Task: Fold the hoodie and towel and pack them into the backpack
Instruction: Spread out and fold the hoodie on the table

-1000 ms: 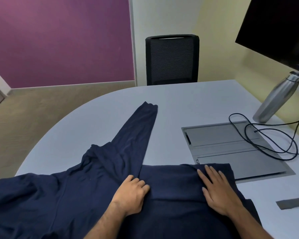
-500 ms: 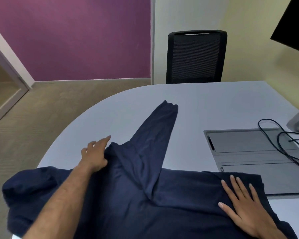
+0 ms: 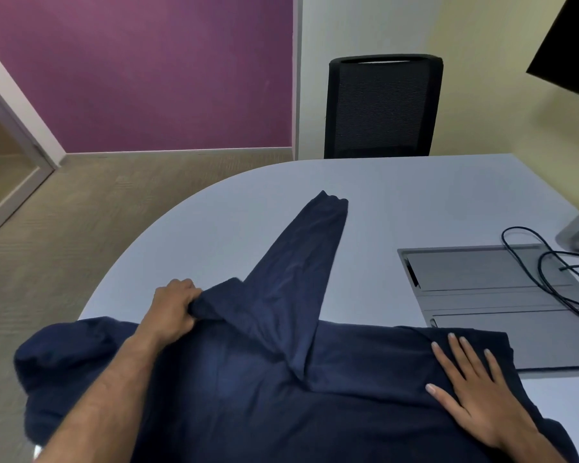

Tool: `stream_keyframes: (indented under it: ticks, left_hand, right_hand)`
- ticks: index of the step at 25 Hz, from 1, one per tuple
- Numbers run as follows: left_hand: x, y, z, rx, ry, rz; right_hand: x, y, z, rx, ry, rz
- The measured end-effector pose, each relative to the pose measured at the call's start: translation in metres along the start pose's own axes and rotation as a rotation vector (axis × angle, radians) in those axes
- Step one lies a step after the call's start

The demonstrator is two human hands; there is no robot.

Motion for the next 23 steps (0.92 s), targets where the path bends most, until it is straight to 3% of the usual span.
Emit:
stream_keyframes:
  ticks: [5,9,12,15,17,21,23]
  left_hand:
    - [-0.005,0.014,-0.052,0.325,0.071,0.203]
    - [0.018,0.026,-0.083,0.364,0.144,0.109]
    - [0.014,0.03,-0.083,0.129,0.082,-0.105]
    - [0.008,0.023,-0.066,-0.31,-0.095,-0.378]
    - [0.009,0.014,-0.053,-0.551,-0.109,-0.448]
    - [0.012,0.007,-0.036,-0.748,-0.205,-0.519]
    - [0.018,0.01,-0.035,-0.825,-0.161,-0.587]
  right_hand:
    - [0.0,-0.001,0.0,0.015,0.018,0.005]
    - [0.0,-0.001,0.0,0.021,0.021,0.024]
    - [-0.001,-0.001,0.0,0.021,0.02,0.024]
    - [-0.003,0.0,0.0,0.015,0.022,0.019]
    - [-0.002,0.0,0.0,0.013,0.021,0.021]
    - [-0.003,0.001,0.0,0.009,0.016,0.014]
    - [-0.003,0.0,0.0,0.009,0.023,0.014]
Point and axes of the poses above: each hand's wrist, its own z-axis towards the middle knuckle, its own x-axis out of the palm, y = z × x, the point moved 2 cm from there along z, towards the middle knuckle, and after that the axes turned 4 degrees about -z, right-handed, at the moved point
